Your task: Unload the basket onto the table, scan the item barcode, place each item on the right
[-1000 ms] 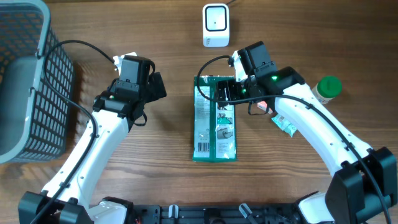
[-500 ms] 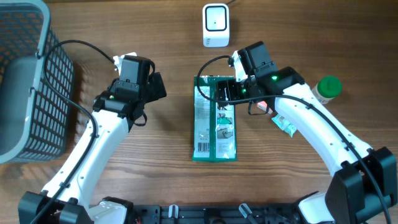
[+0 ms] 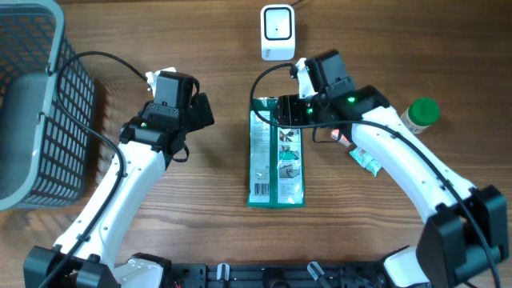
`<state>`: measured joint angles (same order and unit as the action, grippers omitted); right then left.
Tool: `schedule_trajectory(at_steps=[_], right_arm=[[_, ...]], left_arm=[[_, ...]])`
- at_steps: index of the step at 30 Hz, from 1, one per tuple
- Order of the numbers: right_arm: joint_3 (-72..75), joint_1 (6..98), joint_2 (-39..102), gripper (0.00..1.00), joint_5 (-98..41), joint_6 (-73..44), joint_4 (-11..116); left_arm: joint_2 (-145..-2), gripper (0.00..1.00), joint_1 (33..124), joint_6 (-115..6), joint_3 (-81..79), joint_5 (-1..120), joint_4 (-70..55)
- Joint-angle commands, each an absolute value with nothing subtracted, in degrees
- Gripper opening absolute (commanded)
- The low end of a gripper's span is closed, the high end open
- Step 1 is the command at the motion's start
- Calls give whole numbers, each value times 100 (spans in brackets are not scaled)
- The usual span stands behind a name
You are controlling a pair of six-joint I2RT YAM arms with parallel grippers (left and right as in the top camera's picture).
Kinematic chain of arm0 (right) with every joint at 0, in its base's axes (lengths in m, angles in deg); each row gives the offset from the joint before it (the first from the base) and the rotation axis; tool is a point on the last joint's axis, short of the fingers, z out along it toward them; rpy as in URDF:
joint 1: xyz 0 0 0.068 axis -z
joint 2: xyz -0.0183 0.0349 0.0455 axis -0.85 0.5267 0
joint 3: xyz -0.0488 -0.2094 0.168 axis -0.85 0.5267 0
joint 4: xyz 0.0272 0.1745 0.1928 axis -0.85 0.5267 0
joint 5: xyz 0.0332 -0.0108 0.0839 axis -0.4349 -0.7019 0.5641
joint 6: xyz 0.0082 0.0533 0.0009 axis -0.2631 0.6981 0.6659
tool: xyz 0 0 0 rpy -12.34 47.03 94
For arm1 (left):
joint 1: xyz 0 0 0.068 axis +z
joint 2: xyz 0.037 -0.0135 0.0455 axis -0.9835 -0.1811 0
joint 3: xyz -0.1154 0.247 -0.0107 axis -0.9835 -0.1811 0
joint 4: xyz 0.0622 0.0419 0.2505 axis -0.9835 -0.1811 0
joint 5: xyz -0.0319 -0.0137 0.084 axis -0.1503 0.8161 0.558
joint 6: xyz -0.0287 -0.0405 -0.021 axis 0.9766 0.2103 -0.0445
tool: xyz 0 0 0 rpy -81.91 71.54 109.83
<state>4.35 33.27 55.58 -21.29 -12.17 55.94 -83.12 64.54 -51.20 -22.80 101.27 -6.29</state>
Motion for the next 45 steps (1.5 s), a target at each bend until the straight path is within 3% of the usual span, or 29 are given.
schedule_trajectory(at_steps=[1, 8, 13, 17, 21, 27, 32, 37, 45], right_arm=[[494, 3327, 6124, 70, -2282, -1418, 5787], [507, 3145, 6804, 75, -1966, -1250, 6740], [603, 2791, 6937, 100, -2247, -1195, 6700], [660, 2507, 7068, 100, -3124, -743, 6635], [898, 2391, 7287, 100, -3128, -624, 6311], [933, 2457, 7483, 85, -2696, -550, 6237], [590, 2719, 6957, 94, -2457, -570, 6469], [531, 2811, 6338, 94, -2770, -541, 6565], [1125, 2511, 6524, 91, -3371, 145, 6250]], left_arm=[[-8316, 100, 6484, -5181, -2238, 10243, -627], [-8316, 100, 6484, -5181, -2238, 10243, -627], [-8316, 100, 6484, -5181, -2238, 10243, -627], [-8316, 100, 6484, -5181, -2238, 10243, -627], [-8316, 100, 6484, -5181, -2238, 10243, -627], [-8316, 100, 6484, -5181, -2238, 10243, -627], [-8316, 100, 6484, -5181, -2238, 10243, -627], [-8316, 100, 6484, -5181, -2238, 10243, -627], [-8316, 100, 6484, -5181, -2238, 10243, -627]])
